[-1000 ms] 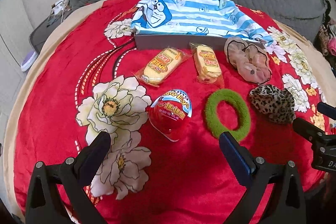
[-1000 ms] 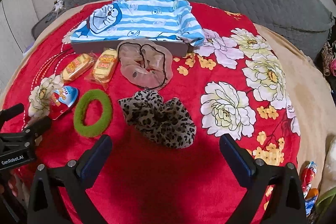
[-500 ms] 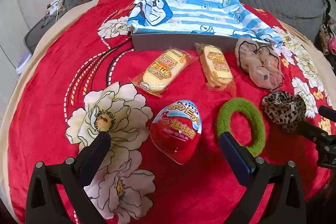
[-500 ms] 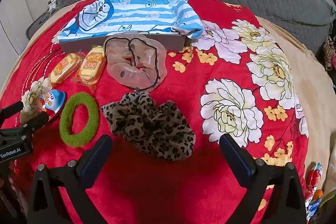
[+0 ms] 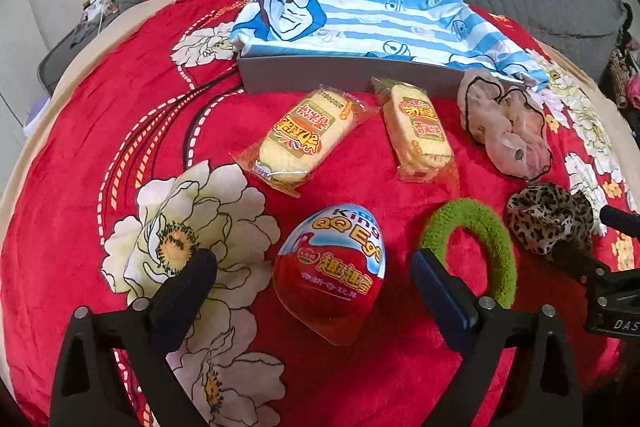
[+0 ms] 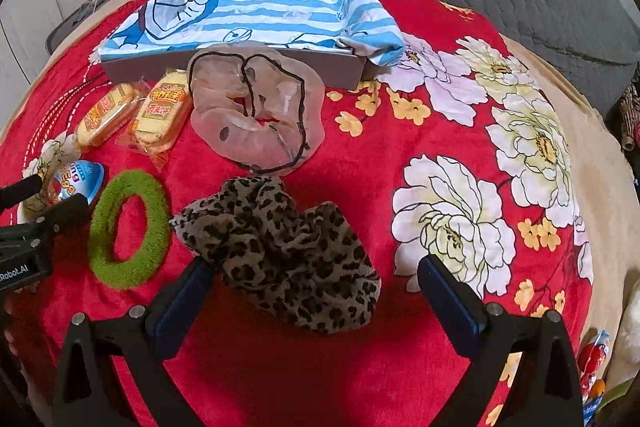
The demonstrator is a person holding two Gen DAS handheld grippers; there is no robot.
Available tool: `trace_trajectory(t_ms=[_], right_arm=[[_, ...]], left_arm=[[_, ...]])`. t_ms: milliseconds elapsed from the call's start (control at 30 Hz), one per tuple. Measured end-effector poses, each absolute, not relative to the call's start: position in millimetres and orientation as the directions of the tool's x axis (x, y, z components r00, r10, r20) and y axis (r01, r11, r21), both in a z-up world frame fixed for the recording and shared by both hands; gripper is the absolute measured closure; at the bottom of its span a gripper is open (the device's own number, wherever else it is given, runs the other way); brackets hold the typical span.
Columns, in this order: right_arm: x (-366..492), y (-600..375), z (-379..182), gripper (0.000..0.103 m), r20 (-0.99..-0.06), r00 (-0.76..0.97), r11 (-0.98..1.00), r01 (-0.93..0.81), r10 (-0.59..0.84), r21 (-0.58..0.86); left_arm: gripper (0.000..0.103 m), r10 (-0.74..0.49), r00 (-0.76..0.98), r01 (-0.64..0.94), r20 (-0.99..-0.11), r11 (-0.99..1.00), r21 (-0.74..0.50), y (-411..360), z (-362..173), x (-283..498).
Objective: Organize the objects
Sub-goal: 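Close the left tool on the red egg while the right tool grasps the leopard scrunchie, then lift the red egg with the left tool while the right tool lifts the scrunchie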
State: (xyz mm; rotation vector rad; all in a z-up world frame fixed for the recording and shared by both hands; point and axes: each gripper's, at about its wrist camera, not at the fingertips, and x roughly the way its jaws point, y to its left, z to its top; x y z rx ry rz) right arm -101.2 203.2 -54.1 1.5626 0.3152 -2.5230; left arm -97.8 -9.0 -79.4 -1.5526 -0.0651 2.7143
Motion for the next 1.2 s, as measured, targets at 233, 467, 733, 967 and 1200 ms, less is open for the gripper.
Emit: trace_trajectory(t_ms=[233,467,733,967,1200], right_arm=[[-106.6,200.1,-58.0,0.001,-0.899,-0.437,-0.964,0.251,-0.031,-0.089],[-111.3,201.9,-60.6,0.019,-0.906,-0.418,-0.967,0.252,-0.066,-0.045],[-112.3,199.3,-61.4,0.041,-0.909,-0.406,-0.964,0.267,-0.095,-0.018],[-115.0,200.2,-64.6,0.068,-0.914,-0.385,-0.962,0.273,-0.128,0.02],[-113.2,203.2,-57.7,0.081,-0.904,-0.393,-0.958,0.282,-0.168,0.056]], left_arm=[[0.005,0.015,-0.499,0.044,-0.866,-0.998,-0.043,-15.7,-82.7,-99.8],[0.018,0.051,-0.499,0.014,-0.865,-0.998,-0.067,-13.7,-83.7,-100.5],[0.037,0.085,-0.49,-0.011,-0.868,-0.996,-0.091,-12.5,-83.4,-101.1],[0.047,0.108,-0.488,-0.051,-0.866,-0.994,-0.095,-6.4,-82.3,-99.2],[0.047,0.117,-0.489,-0.052,-0.864,-0.993,-0.105,-7.1,-81.7,-97.7]])
